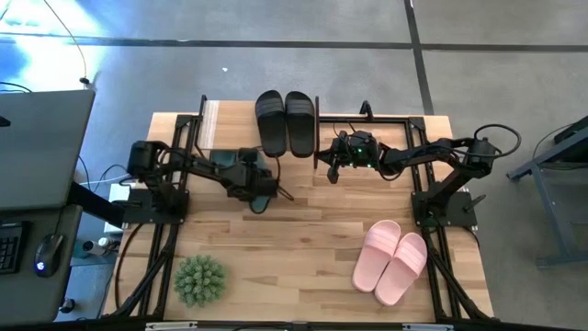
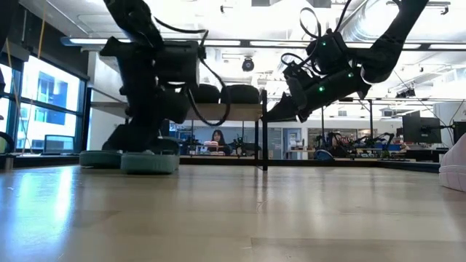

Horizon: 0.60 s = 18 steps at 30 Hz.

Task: Pick and place slides into the shelf
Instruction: Put the green slide under the shelf

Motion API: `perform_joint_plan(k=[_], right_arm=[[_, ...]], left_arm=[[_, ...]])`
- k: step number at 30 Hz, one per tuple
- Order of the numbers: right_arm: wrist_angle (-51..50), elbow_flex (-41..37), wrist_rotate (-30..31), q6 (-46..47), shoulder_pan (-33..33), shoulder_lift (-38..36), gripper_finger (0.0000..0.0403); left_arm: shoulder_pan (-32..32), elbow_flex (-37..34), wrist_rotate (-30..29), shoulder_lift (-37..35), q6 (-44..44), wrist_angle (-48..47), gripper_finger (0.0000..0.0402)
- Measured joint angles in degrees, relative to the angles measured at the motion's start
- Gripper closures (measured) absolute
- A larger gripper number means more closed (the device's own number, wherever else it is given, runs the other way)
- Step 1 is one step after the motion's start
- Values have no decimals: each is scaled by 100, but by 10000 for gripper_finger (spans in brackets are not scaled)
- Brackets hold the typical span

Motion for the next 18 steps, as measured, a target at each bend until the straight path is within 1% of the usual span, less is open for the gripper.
perform_joint_plan(k=[3, 8, 11, 15, 18], right_arm=[[-16, 0, 0, -36, 0, -2, 403], [-24, 0, -4, -81, 0, -3, 403], [-27, 0, -6, -93, 0, -4, 403], [-32, 0, -5, -134, 0, -7, 403], [-35, 0, -7, -135, 0, -7, 403]], left_arm=[[86, 4, 44, -22, 290, 328, 401], [292, 0, 134, -117, 490, 401, 401], [437, 4, 108, -118, 498, 299, 401], [449, 2, -9, -118, 616, 203, 401], [444, 2, -38, -116, 598, -115, 401]])
